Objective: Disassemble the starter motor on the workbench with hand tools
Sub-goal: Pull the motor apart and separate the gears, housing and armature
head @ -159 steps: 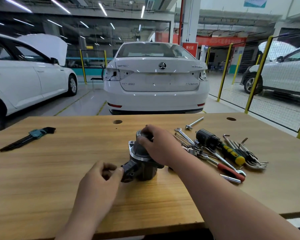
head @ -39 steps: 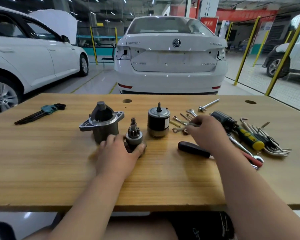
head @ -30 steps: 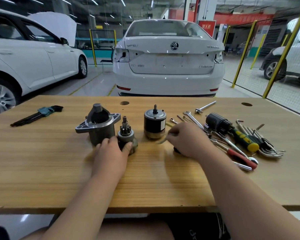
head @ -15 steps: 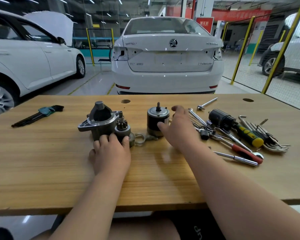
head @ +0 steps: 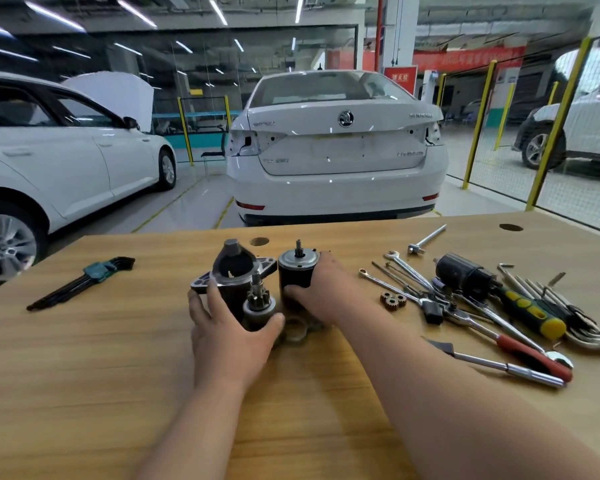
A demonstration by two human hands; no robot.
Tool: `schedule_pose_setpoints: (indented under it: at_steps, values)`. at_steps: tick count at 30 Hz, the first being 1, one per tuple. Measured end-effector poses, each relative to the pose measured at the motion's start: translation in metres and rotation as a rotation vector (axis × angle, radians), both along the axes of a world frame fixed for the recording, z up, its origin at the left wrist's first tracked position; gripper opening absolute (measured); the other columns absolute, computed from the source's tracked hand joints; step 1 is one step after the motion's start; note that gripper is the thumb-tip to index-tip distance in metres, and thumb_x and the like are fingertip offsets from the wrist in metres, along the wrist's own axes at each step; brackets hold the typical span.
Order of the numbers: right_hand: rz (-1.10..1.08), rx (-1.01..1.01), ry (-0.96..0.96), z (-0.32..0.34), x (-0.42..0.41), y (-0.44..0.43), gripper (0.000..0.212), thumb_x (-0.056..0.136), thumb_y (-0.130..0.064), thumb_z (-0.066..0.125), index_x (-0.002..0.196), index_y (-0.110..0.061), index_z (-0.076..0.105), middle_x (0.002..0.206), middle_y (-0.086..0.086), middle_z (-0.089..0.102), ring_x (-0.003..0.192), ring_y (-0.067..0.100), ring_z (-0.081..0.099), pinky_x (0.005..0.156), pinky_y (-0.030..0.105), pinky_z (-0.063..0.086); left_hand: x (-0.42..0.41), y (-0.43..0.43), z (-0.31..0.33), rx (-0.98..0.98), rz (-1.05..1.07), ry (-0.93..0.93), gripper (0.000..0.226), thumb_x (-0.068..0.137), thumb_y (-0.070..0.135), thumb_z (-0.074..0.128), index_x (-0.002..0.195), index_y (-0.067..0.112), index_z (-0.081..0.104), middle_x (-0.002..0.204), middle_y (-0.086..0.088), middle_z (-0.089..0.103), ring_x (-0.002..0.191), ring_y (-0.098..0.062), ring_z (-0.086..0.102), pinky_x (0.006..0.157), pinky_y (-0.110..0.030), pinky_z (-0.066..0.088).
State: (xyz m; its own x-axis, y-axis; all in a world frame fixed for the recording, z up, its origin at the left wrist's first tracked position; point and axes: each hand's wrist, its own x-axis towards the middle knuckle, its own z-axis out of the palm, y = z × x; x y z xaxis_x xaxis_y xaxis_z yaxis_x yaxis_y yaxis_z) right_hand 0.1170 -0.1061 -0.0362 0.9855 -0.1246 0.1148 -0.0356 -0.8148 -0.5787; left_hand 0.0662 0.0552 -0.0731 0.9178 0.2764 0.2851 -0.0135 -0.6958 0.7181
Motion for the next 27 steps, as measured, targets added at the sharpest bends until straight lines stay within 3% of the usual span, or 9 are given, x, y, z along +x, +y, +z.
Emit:
schedule_pose_setpoints:
  at_steps: [5, 8, 11, 16, 22, 27]
  values:
    - [0.087, -0.187, -0.048, 0.005, -0.008, -0.03, 0.075, 0.091, -0.058, 0.056, 0.152, -0.021, 0.03, 0.147, 0.003, 0.049, 0.127, 0.027, 0.051, 0.099, 0.043, 0.048, 0.008, 0.0, -0.005, 0.09, -0.045, -0.043, 0.101, 0.066, 0.058, 0.074, 0.145, 0.02, 0.022, 0.154, 0.002, 0.009, 0.135, -0.023, 0.035, 0.106, -0.039, 0.036]
    - [-0.058, -0.416, -0.092, 0.006, -0.018, -0.057, 0.063, 0.098, -0.05, 0.048, 0.149, -0.016, 0.033, 0.148, 0.008, 0.041, 0.133, 0.029, 0.041, 0.1, 0.042, 0.043, 0.004, 0.002, -0.005, 0.084, -0.069, -0.03, 0.103, 0.066, 0.061, 0.073, 0.147, 0.023, 0.021, 0.154, 0.004, 0.01, 0.135, -0.023, 0.034, 0.108, -0.038, 0.034]
    - [-0.127, -0.579, 0.059, 0.003, -0.028, -0.075, 0.056, 0.099, -0.047, 0.044, 0.146, -0.016, 0.037, 0.151, 0.01, 0.035, 0.136, 0.03, 0.037, 0.099, 0.043, 0.042, -0.002, 0.0, -0.004, 0.133, -0.07, -0.013, 0.107, 0.062, 0.064, 0.073, 0.147, 0.022, 0.021, 0.153, 0.0, 0.013, 0.138, -0.022, 0.028, 0.109, -0.038, 0.03]
    - [-0.053, -0.583, 0.183, 0.006, -0.034, -0.079, 0.052, 0.1, -0.031, 0.047, 0.15, -0.025, 0.037, 0.154, 0.006, 0.034, 0.141, 0.028, 0.033, 0.099, 0.048, 0.047, -0.01, -0.003, -0.001, 0.296, -0.009, 0.087, 0.103, 0.063, 0.067, 0.067, 0.145, 0.023, 0.023, 0.149, -0.004, 0.022, 0.135, -0.028, 0.029, 0.111, -0.042, 0.028]
    - [-0.113, -0.627, 0.28, 0.01, -0.031, -0.083, 0.046, 0.095, -0.02, 0.051, 0.141, -0.019, 0.048, 0.141, 0.009, 0.042, 0.128, 0.03, 0.043, 0.088, 0.041, 0.048, -0.008, -0.003, -0.001, 0.284, 0.053, 0.077, 0.098, 0.066, 0.064, 0.071, 0.144, 0.022, 0.029, 0.143, -0.006, 0.032, 0.13, -0.029, 0.035, 0.105, -0.043, 0.033]
    - [-0.083, -0.603, 0.244, 0.006, -0.027, -0.074, 0.043, 0.094, -0.016, 0.054, 0.137, -0.016, 0.051, 0.135, 0.01, 0.05, 0.119, 0.03, 0.052, 0.087, 0.039, 0.051, -0.005, -0.004, -0.002, 0.291, 0.083, 0.067, 0.092, 0.069, 0.063, 0.071, 0.142, 0.021, 0.032, 0.141, -0.007, 0.036, 0.127, -0.031, 0.036, 0.102, -0.044, 0.034]
